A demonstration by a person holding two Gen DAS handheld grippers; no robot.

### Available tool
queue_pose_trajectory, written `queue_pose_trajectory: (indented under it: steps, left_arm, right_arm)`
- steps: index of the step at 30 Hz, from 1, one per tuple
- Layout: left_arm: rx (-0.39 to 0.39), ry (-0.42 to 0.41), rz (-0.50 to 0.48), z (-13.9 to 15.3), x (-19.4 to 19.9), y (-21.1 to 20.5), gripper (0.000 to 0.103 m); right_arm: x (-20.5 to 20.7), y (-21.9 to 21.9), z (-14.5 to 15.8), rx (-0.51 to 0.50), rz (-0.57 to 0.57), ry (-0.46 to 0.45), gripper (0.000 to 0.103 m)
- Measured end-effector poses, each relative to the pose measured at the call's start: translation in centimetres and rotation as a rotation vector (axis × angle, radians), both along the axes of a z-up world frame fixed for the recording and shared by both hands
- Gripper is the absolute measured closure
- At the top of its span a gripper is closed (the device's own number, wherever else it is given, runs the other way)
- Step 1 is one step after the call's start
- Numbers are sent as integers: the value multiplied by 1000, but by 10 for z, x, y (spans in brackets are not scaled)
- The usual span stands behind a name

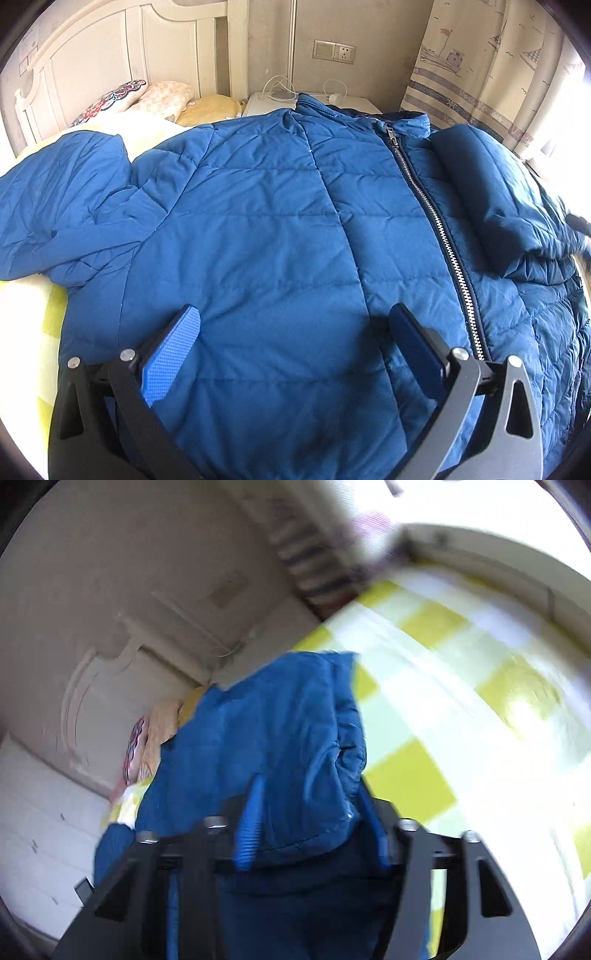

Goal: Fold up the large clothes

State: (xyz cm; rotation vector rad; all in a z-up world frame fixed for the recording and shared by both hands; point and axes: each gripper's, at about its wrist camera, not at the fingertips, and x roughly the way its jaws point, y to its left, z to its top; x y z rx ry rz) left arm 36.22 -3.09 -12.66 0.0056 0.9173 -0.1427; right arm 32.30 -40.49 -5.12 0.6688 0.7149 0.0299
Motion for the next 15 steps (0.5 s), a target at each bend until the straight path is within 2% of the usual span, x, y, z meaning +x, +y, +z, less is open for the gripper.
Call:
queue_pose_trajectory:
  steps: [2,5,7,9,11,13,15]
  left_arm:
    - [-8,-3,5,1,0,1,2]
    - [-38,-9,19,2,-1,6,2]
    - [-59,-12,21,3,-1,8,2]
    - [-80,-16,21,4,-2,11,2]
    - [-107,-22,22,4,-3,15,2]
    - [-131,-25,23,5,-4,18,2]
    - [-157,-28,23,5,-4,21,2]
  right_arm:
    - [4,44,34,-98,68,-108,68]
    - [22,112,68,-171,204,-184,68]
    - [41,163,74,-180,343,-189,67]
    - [62,213,69,-191,496,-153,65]
    - [67,239,63,-183,571,-124,62]
    - [59,240,64,-141,588,-155,53]
    - [42,218,69,-116,543,-212,23]
